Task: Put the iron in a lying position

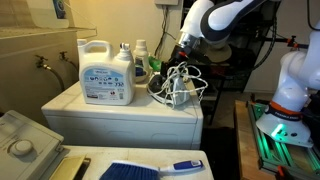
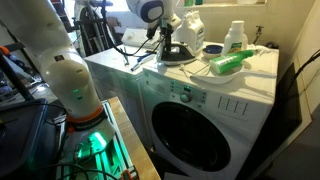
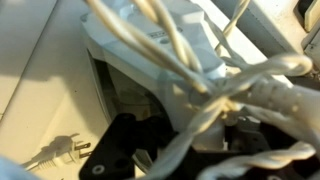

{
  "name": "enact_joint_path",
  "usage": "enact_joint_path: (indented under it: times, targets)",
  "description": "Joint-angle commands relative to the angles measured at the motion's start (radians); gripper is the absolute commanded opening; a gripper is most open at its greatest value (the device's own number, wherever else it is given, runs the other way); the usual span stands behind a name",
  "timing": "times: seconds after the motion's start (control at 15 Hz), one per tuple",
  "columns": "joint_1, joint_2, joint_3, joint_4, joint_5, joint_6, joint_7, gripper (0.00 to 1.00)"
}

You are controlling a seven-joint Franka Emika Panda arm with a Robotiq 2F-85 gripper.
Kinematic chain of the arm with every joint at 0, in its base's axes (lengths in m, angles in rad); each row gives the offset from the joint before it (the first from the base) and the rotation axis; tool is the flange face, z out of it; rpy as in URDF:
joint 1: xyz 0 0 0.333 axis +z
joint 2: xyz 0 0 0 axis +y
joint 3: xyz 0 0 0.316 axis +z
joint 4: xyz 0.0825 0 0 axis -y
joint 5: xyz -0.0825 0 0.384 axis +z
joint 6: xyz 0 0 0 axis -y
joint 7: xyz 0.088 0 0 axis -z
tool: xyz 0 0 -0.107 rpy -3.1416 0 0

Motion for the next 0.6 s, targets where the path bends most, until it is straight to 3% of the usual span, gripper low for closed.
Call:
enact_joint_path:
  times: [0.0,0.4,0.53]
  targets:
    - [-0.013,-0.075,-0.01,0.004,-0.068,-0.058,0.096,0.55]
    - [-0.071,-0.165,0.005,0.071,-0.304,-0.295,0.345,0.99]
    - [-0.078,-0.199,0.005,0.107,-0.342,-0.393,0.384,1.0]
